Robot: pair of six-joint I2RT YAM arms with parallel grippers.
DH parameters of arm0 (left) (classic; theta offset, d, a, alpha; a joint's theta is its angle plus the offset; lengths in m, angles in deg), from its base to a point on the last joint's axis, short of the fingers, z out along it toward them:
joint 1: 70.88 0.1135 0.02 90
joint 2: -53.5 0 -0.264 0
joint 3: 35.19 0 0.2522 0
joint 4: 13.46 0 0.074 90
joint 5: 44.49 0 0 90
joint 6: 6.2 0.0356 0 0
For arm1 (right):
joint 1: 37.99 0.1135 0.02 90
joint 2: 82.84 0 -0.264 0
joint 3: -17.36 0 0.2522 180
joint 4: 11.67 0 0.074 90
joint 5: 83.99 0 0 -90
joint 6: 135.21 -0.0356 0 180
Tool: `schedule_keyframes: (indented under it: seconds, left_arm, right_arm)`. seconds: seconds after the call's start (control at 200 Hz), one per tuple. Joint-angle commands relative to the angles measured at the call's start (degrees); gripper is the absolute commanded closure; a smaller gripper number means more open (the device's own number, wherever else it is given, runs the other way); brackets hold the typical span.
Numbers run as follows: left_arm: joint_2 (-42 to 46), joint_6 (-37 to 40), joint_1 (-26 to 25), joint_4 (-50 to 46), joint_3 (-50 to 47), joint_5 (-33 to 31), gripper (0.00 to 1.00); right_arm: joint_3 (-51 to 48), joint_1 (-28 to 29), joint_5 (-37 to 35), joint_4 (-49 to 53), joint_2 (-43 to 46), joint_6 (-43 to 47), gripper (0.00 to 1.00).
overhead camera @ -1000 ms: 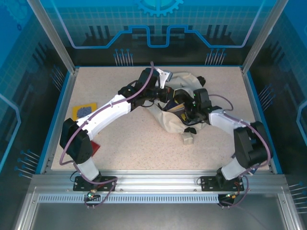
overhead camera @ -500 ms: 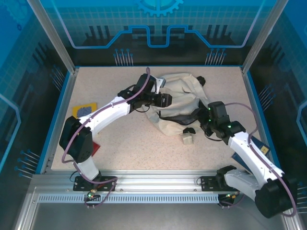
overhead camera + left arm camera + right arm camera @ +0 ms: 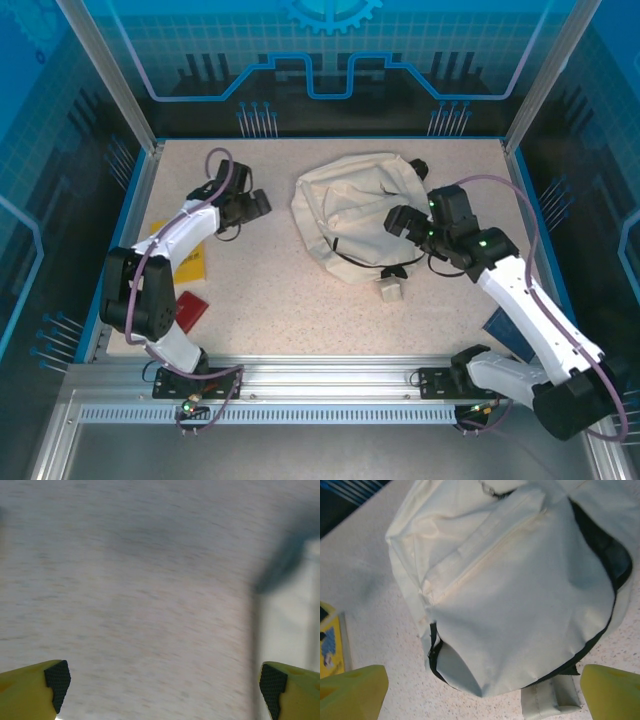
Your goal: Pack books, pencil case, and school supplies into a backpack
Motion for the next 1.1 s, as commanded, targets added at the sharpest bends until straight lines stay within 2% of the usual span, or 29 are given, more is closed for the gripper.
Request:
schedule_keyframes:
  seconds: [0.0,0.17,0.36,0.465,0.6,0.68,0.755,0.825,1.095]
  left_arm:
    - [-2.5,-1.0,4.7,-2.1,-0.3,-5.6,0.01]
    - [-8.7,0.8,9.6,-2.0,3.9,-6.5,0.01]
    - [-15.4,-1.9,15.1,-4.8,8.5,-1.3,0.01]
    - [-17.0,-3.1,16.1,-4.9,8.6,1.2,0.01]
    - [-18.8,-4.2,16.0,-5.0,8.0,5.3,0.01]
    - [-19.0,-5.8,15.8,-3.0,6.0,11.6,0.01]
    - [-18.3,-8.6,15.5,1.9,2.4,20.4,0.01]
    - [-17.0,-11.9,14.1,5.8,-0.5,24.5,0.01]
    - [-13.7,-20.7,7.1,13.2,-3.2,33.3,0.01]
  right_arm:
    - [1.9,2.6,1.3,0.0,-2.5,1.8,0.0]
    - [3.1,5.1,2.0,-0.9,-5.4,1.2,0.0]
    - [4.2,6.5,1.8,-0.8,-6.7,0.9,0.0]
    - [4.3,6.7,1.6,-0.9,-6.7,0.6,0.0]
    - [4.6,6.9,1.2,-0.5,-6.9,0.4,0.0]
    - [4.7,7.0,0.5,0.1,-6.8,0.3,0.0]
    - [4.6,7.0,0.0,0.4,-6.6,0.1,0.0]
    - [4.6,7.0,-0.3,0.5,-6.4,0.0,0.0]
    - [4.5,7.1,-0.3,0.5,-6.7,-0.3,0.0]
